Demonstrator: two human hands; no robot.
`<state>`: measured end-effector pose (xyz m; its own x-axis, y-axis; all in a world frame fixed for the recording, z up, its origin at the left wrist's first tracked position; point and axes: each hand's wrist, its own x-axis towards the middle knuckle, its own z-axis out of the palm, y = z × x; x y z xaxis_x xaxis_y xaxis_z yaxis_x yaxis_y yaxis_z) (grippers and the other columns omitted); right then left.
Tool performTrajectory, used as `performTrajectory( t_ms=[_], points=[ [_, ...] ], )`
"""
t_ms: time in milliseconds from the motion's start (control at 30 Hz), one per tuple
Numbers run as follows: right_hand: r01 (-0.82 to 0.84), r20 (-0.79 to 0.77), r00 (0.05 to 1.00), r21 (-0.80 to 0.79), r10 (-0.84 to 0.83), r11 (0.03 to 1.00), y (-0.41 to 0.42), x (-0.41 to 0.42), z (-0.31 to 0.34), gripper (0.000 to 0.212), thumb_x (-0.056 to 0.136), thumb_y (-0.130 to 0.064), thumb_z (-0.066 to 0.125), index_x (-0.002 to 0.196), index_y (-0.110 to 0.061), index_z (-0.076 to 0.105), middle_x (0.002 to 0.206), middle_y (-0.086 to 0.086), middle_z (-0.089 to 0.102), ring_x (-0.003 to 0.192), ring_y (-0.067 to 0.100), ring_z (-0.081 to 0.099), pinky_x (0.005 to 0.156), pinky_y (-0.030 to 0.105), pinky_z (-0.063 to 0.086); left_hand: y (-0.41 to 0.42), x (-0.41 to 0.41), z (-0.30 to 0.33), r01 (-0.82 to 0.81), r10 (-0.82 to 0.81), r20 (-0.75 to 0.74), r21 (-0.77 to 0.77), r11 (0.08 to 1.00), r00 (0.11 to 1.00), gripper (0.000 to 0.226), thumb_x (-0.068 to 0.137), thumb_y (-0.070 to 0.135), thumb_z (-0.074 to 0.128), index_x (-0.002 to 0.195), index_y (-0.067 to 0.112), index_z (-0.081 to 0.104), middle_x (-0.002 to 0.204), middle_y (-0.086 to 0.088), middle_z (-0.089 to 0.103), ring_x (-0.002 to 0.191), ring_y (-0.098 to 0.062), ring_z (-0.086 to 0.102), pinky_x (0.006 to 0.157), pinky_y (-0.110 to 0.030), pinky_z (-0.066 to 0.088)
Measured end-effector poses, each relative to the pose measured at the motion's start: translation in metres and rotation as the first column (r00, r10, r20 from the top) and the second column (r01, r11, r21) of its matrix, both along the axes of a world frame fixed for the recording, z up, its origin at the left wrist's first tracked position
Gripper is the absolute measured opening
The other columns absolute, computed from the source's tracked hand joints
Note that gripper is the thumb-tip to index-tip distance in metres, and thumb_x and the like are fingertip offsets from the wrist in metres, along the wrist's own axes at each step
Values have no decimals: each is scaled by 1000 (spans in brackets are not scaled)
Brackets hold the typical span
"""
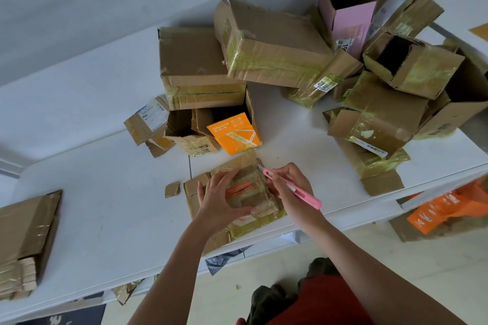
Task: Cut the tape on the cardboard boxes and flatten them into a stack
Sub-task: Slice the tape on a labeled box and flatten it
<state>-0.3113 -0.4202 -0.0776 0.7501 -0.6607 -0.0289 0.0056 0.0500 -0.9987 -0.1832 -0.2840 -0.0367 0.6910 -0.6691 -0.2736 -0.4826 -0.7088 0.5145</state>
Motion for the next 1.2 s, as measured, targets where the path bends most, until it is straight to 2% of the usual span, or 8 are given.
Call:
performTrajectory(
  t_ms=[200,400,600,800,900,967,1100,1200],
  points=[
    [10,-6,1000,-32,-10,999,-1,1,-1,11,100,-13,54,95,-5,54,68,-13,59,56,1,47,51,15,37,-1,-1,0,2,-2,4,-1,1000,1000,100,64,54,83,148,43,29,149,8,25,138,-4,12,118,-38,-19],
    [50,-32,998,-47,-52,998,1,3,-2,9,100,-10,54,97,-1,55,76,-21,65,67,-4,60,55,11,40,-1,1,-2,0,0,-2,-18,1000,1000,99,64,54,84,147,42,31,147,8,27,141,-9,14,118,-41,-19],
    [52,-49,997,11,-51,999,1,5,2,10,99,-8,55,97,1,56,86,0,68,70,-5,61,57,11,42,0,1,-3,6,-6,-2,-23,1000,1000,100,64,54,84,148,42,30,146,9,27,139,-8,14,117,-38,-20],
    [25,-98,995,121,-13,992,-6,3,3,11,98,-12,58,87,-12,56,86,-10,73,90,3,69,71,29,54,-3,-1,-4,-10,10,4,-46,999,1000,98,63,51,86,146,42,34,129,18,24,140,-12,18,118,-38,-20],
    [13,-104,995,127,1,992,-4,-2,5,11,98,-10,56,88,-10,56,88,-15,73,91,-1,69,71,26,54,-3,-2,-4,-13,14,12,-43,999,1000,98,64,51,86,147,40,35,132,17,27,141,-13,19,117,-38,-21],
    [11,-113,994,90,-1,996,-3,-3,6,10,99,-10,56,88,-9,56,89,-13,73,91,2,69,73,37,56,-3,-1,-4,-10,11,16,-39,999,1000,100,63,52,86,147,40,34,136,14,30,141,-15,19,117,-38,-21],
    [-6,-111,994,64,13,998,-3,-9,4,11,99,-11,56,88,-11,55,90,-1,71,90,30,67,76,60,53,-4,-2,-4,-6,7,14,-44,999,1000,101,62,53,85,148,40,34,129,18,27,140,-13,19,117,-37,-21],
    [-17,-92,995,114,27,993,-2,-16,2,10,98,-6,55,89,-7,55,92,1,72,93,26,69,82,55,58,-4,-1,-3,-13,14,11,-45,999,1000,101,61,54,86,148,39,35,128,19,26,140,-12,19,117,-37,-20]
  ],
)
